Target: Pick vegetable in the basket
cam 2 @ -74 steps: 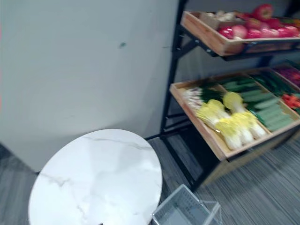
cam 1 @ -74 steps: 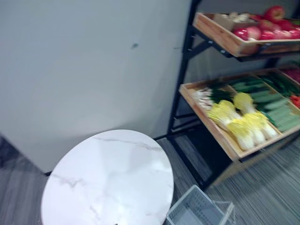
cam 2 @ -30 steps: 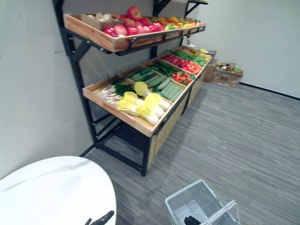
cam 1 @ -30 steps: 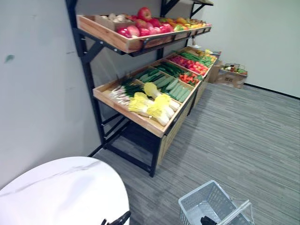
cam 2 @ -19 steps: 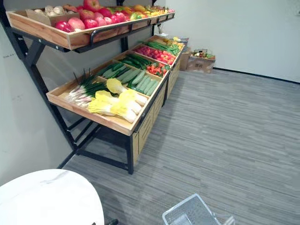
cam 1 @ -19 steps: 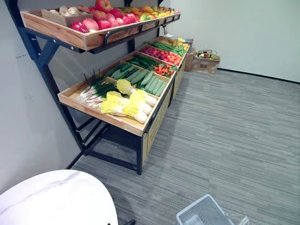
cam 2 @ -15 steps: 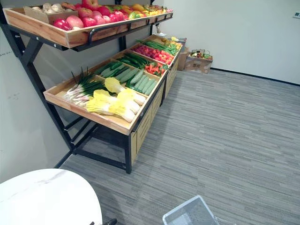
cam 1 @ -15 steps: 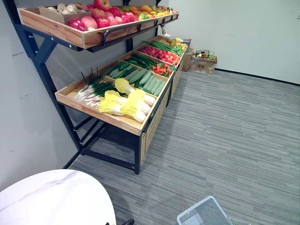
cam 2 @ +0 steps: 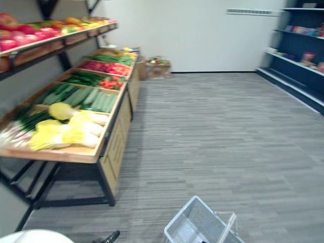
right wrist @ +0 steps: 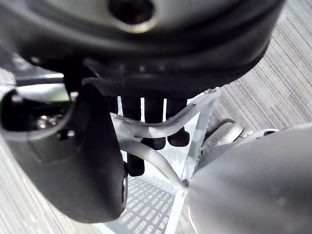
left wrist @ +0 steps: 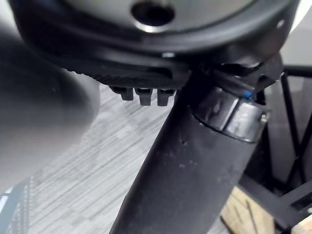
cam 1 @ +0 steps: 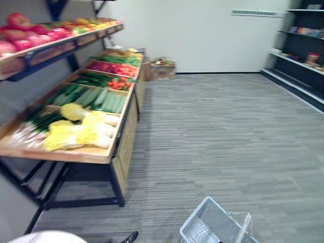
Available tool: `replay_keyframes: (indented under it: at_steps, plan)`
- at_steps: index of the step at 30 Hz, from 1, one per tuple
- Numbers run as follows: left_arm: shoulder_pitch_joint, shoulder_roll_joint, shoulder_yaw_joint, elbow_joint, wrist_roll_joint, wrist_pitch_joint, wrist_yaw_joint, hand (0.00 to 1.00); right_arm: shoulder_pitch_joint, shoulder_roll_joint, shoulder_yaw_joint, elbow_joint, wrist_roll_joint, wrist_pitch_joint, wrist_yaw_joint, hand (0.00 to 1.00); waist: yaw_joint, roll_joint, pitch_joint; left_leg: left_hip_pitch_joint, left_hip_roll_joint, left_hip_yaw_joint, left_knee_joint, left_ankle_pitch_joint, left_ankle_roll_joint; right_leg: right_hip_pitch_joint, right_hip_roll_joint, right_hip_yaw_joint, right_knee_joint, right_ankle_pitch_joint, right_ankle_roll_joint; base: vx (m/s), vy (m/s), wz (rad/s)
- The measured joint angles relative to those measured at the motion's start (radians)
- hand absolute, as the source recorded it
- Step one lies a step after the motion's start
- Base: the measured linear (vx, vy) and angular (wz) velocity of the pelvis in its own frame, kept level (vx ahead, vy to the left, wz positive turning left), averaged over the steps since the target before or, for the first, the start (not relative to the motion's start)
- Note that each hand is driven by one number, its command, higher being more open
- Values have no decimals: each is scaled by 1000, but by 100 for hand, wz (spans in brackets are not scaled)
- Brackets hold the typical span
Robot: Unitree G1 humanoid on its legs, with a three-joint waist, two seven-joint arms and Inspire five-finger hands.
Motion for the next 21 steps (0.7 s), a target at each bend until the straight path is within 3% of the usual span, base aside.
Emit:
replay_keyframes:
  at_steps: [2,6,7,16,21]
  plan:
    - [-3,21,-18,4,18,1,-7,100,14,15,1,-15,11,-5,-1,0,-6,-24,-1,14,-12,50,-7,1,0,-29,-32,-13,35,-22,21,72,177,-64]
    - [-8,32,-76,13,17,3,-12,100,48,24,-11,-27,43,-11,1,0,-17,-29,-43,71,-47,91,-167,50,8,-29,-87,-23,-39,-17,31,123,71,-9]
    - [-145,-10,-226,33,-3,-17,-31,100,23,24,-19,-15,-4,-3,0,0,-20,-16,-28,136,-19,116,-274,97,-11,24,-85,-86,-103,-13,40,73,10,3]
    - [-132,-12,-213,28,-1,-17,-26,100,19,26,-19,-14,-2,-3,-1,0,-19,-15,-29,138,-13,118,-280,98,-11,24,-85,-101,-110,-17,34,1,-1,1]
    - [-114,-14,-176,24,1,-17,-6,100,21,34,-77,-10,-6,-7,-8,0,-19,-3,-39,177,3,144,-313,105,-23,12,-111,-213,-61,-68,24,17,-14,3]
